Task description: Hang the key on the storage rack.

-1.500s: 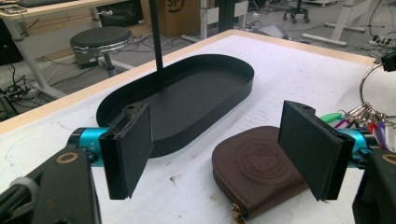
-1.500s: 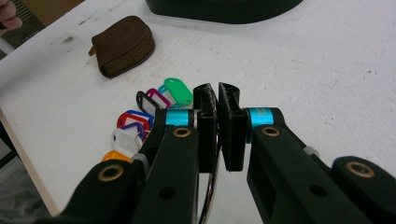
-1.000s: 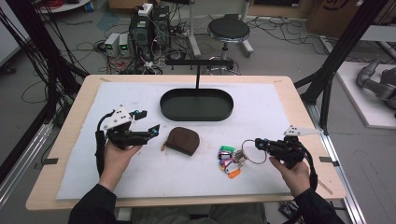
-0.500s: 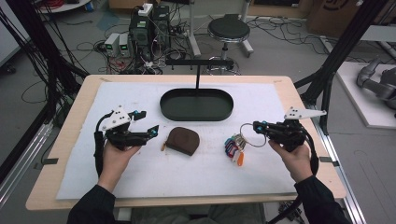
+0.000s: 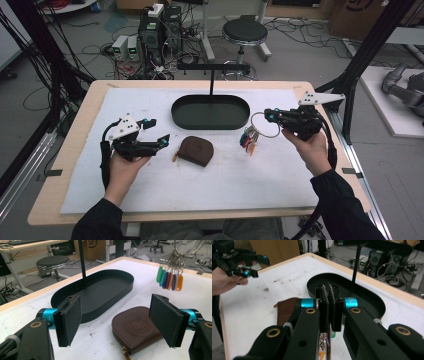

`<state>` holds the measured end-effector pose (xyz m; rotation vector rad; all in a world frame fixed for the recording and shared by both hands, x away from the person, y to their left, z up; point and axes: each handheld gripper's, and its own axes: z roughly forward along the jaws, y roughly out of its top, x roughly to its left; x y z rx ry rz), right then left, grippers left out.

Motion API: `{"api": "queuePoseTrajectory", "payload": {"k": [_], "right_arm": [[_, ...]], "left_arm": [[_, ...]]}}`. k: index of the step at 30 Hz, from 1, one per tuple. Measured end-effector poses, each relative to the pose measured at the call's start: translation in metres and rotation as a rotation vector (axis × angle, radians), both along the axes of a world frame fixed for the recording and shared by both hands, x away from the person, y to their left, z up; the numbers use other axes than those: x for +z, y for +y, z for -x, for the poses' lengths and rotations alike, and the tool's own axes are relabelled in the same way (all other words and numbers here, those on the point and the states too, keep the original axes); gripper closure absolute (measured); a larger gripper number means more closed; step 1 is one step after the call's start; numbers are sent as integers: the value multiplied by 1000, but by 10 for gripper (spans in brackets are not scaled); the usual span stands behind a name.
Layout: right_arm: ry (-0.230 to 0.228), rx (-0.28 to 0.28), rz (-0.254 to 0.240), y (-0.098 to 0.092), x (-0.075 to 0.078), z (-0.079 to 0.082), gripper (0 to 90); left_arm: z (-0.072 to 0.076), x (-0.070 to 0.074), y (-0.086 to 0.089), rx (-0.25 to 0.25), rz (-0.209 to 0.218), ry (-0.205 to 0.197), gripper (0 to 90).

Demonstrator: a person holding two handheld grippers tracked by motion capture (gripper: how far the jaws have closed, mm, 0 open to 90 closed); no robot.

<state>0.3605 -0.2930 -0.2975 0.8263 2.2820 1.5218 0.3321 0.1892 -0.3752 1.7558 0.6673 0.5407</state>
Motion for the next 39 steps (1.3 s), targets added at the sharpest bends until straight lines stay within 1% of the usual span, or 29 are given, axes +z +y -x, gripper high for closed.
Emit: {"api": "queuePoseTrajectory", "payload": {"k": [2,3,8,10,11,16,17,18,19,20,23,25,27,28,30,34,35,36,38,39], "right_arm": [[-13,2,-3,5,8,-9,882],[-13,2,-3,5,8,-9,882],[-31,3,-16,13,20,-26,882],[-35,5,-11,17,24,-34,882],[-42,4,-12,19,26,-37,882],[-47,-4,-8,30,32,-58,882],[-50,-4,-11,32,32,-61,882],[-55,-11,-3,37,33,-68,882],[-51,-12,-3,39,33,-72,882],[-51,-12,-3,39,33,-72,882],[-46,-17,4,44,34,-82,882],[-55,-22,-1,48,34,-89,882],[-54,-27,-1,50,33,-94,882],[-53,-33,9,52,32,-100,881],[-50,-36,11,52,31,-103,882],[-44,-47,14,54,27,-114,881],[-38,-52,20,55,27,-120,882],[-38,-52,20,55,27,-120,882],[-51,-64,29,55,25,-124,882],[-43,-79,32,55,23,-130,882]], "left_arm": [[0,0,0,-1,-1,0,262],[0,0,0,-1,0,0,262],[1,-1,2,1,3,2,262],[1,-1,2,1,1,2,262],[1,-1,2,0,2,2,262],[1,-1,2,-2,0,0,262],[1,-1,2,-3,-1,-1,262],[2,-1,2,-4,-1,-1,262],[2,-1,3,-5,1,-1,262],[2,-1,3,-4,0,-3,262],[2,-1,5,-3,2,-3,262],[2,-1,7,0,6,-5,262],[3,-1,8,2,7,-4,262],[3,-1,9,4,8,-5,262],[3,-1,10,5,9,-5,262],[4,-1,12,9,10,-8,262],[4,-1,12,10,11,-7,261],[5,-1,13,11,11,-7,261],[5,-1,13,13,10,-6,262],[5,-1,14,13,9,-5,262]]}}
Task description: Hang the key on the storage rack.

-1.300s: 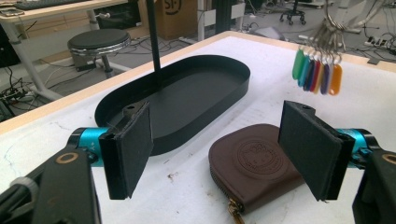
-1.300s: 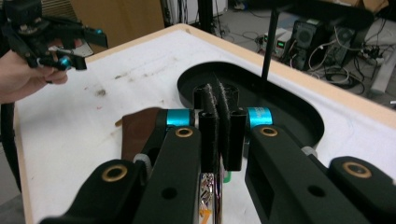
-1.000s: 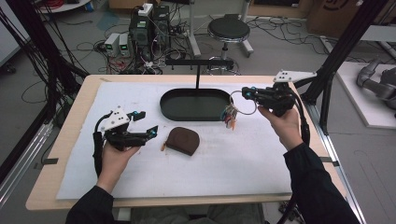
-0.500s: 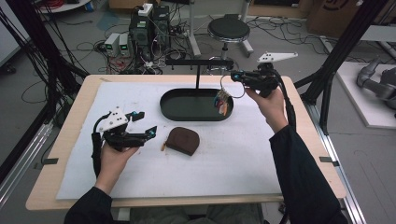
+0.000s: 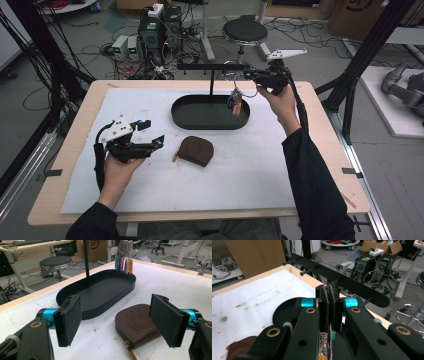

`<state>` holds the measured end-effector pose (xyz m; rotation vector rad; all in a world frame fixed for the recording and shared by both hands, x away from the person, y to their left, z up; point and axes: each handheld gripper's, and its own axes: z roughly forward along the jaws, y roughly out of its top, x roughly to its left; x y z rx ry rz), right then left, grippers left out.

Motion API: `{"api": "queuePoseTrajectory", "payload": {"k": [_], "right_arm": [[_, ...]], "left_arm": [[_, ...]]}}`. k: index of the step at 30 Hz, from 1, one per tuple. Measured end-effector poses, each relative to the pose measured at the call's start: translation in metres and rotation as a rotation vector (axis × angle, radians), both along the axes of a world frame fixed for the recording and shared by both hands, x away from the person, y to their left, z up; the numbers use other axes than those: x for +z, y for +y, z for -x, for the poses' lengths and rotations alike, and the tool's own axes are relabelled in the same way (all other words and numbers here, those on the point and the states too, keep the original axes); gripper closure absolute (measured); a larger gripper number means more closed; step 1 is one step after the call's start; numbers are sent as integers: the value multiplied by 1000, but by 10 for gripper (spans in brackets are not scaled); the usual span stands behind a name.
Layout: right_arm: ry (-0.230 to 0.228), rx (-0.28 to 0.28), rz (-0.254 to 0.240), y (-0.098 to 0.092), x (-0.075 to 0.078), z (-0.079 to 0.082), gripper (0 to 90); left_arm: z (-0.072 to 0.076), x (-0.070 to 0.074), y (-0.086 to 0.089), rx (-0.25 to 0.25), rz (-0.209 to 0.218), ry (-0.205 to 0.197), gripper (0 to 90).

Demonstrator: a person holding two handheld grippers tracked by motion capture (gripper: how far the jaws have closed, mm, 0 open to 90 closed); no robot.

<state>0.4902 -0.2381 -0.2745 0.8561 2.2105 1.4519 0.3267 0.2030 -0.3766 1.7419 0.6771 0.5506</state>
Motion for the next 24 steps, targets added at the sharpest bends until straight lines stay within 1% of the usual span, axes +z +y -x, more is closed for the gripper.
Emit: {"api": "queuePoseTrajectory", "payload": {"k": [1,3,8,10,14,19,24], "right_arm": [[0,0,0,0,0,0,882],[15,-17,-3,-2,-4,-7,882],[22,-32,-8,-5,-8,-15,882],[33,-41,-3,-6,-11,-20,881],[32,-47,-3,-6,-13,-24,881],[42,-51,-16,-4,-17,-29,881],[54,-74,-25,-6,-21,-32,881]], "left_arm": [[0,0,1,1,-2,1,262],[1,0,2,5,0,0,262],[3,-1,4,11,1,3,262],[3,-2,5,13,1,4,262],[4,-2,6,13,-1,5,262],[4,-3,5,14,0,4,262],[4,-3,5,13,1,6,262]]}}
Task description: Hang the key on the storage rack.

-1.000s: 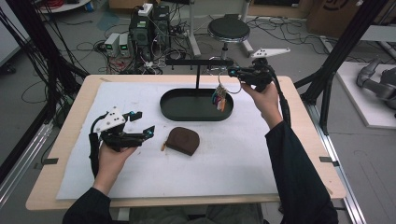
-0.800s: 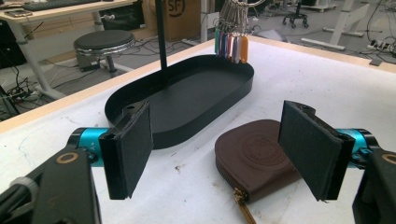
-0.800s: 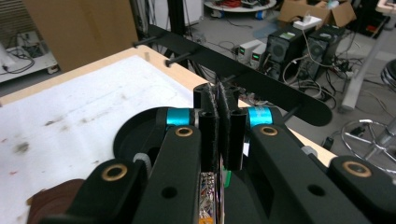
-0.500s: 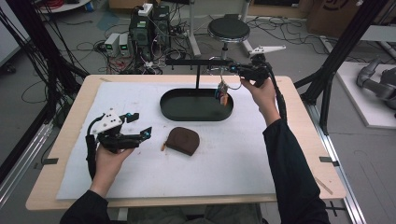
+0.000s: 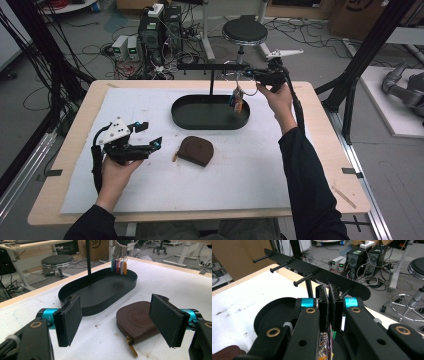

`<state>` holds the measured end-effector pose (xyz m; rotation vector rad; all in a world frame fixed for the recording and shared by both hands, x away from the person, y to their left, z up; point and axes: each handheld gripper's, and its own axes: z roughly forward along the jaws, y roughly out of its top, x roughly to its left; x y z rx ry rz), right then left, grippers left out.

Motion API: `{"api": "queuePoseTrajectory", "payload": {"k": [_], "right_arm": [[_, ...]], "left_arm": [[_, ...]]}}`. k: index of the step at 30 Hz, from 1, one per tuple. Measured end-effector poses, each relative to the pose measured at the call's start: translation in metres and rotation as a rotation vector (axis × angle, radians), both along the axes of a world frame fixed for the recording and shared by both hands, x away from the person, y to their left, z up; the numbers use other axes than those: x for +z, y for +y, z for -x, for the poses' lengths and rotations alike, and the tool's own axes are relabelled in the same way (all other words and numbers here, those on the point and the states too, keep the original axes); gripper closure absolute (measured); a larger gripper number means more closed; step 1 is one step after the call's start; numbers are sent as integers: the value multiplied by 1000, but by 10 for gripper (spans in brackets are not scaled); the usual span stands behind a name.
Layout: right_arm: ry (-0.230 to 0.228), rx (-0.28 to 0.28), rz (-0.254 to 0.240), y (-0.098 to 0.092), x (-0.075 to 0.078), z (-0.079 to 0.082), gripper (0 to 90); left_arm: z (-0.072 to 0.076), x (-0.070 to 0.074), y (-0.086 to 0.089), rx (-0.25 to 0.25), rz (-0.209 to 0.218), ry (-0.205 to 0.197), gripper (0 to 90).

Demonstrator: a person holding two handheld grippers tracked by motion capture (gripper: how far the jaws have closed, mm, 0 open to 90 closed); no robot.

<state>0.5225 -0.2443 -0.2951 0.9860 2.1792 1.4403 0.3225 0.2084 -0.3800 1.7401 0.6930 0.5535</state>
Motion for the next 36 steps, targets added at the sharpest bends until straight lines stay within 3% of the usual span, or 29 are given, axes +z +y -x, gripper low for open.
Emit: {"api": "queuePoseTrajectory", "payload": {"k": [26,31,36], "right_arm": [[15,-34,-19,-3,-9,-9,875],[7,-59,-7,-2,-9,-8,862],[-2,-104,-2,-4,-8,-7,789]], "left_arm": [[0,-1,1,-7,-2,2,262],[0,-2,1,-6,-3,4,262],[0,-2,0,-9,-5,5,262]]}}
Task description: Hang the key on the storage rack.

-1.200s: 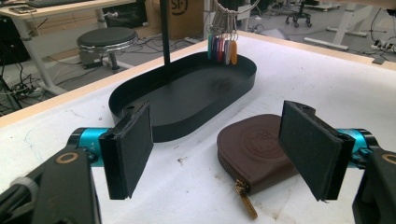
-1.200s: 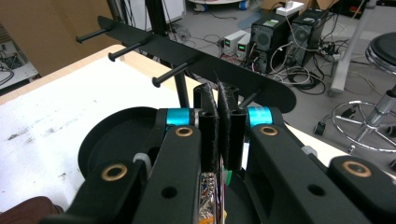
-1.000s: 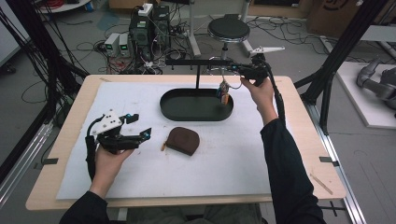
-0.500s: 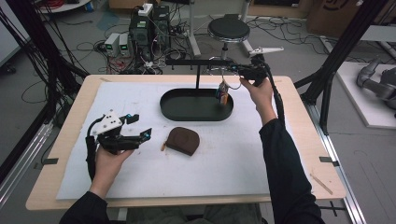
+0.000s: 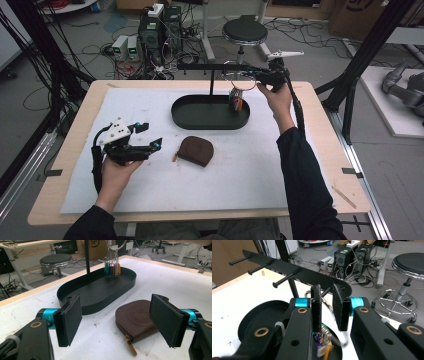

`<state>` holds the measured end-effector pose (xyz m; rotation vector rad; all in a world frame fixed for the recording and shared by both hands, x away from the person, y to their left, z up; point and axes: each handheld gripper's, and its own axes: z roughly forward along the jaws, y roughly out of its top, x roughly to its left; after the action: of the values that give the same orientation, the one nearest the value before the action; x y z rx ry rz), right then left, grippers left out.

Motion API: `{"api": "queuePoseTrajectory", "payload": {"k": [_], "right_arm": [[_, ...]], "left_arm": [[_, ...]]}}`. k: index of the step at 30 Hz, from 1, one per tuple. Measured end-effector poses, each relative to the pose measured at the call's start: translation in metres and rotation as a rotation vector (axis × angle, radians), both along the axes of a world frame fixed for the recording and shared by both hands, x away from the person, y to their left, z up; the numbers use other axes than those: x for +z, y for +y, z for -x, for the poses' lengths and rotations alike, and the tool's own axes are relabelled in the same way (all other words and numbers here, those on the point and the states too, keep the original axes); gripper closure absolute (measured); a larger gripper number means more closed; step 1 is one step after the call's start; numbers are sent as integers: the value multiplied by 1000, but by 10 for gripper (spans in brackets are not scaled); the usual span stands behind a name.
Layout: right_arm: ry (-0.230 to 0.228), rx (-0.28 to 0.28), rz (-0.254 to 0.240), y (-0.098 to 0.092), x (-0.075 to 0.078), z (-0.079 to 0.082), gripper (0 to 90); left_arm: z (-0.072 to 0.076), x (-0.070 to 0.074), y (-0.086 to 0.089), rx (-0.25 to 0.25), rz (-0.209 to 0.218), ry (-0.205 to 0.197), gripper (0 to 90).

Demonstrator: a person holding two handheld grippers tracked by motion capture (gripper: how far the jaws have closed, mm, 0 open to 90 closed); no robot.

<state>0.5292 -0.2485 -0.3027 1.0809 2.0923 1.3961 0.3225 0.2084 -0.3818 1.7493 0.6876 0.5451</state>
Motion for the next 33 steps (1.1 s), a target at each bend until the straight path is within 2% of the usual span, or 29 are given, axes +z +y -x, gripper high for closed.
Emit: {"api": "queuePoseTrajectory", "payload": {"k": [4,7,8,9,15,18,19,20,21,23,25,27,29,33], "right_arm": [[-11,-24,8,-5,6,5,717],[-34,-39,57,-8,13,12,673],[-50,-42,63,-10,17,20,621],[-50,-42,63,-10,17,20,621],[-89,-33,47,-25,24,49,525],[-69,-17,36,-34,23,62,474],[-75,-13,29,-37,23,68,474],[-95,-4,19,-44,21,81,464],[-95,-4,19,-44,21,81,464],[-82,7,10,-49,21,92,441],[-103,22,-3,-53,19,106,440],[-96,34,-4,-57,18,118,417],[-118,41,-19,-61,14,132,416],[-115,55,-26,-64,6,150,398]], "left_arm": [[-1,0,-1,-3,-6,1,262],[-1,0,-1,-1,-2,-2,262],[-1,0,-1,0,-1,-1,262],[-2,0,-1,-1,-2,-2,262],[-4,1,-1,1,-4,-1,261],[-6,1,-1,21,-12,-1,242],[-7,1,-1,18,-10,0,242],[-7,1,-2,20,-10,1,242],[-8,1,-2,19,-13,0,242],[-9,1,-2,16,-15,3,242],[-10,0,-3,16,-15,2,242],[-11,-1,-4,15,-12,7,242],[-12,-2,-3,15,-15,12,242],[-11,-3,-1,18,-16,13,241]]}}
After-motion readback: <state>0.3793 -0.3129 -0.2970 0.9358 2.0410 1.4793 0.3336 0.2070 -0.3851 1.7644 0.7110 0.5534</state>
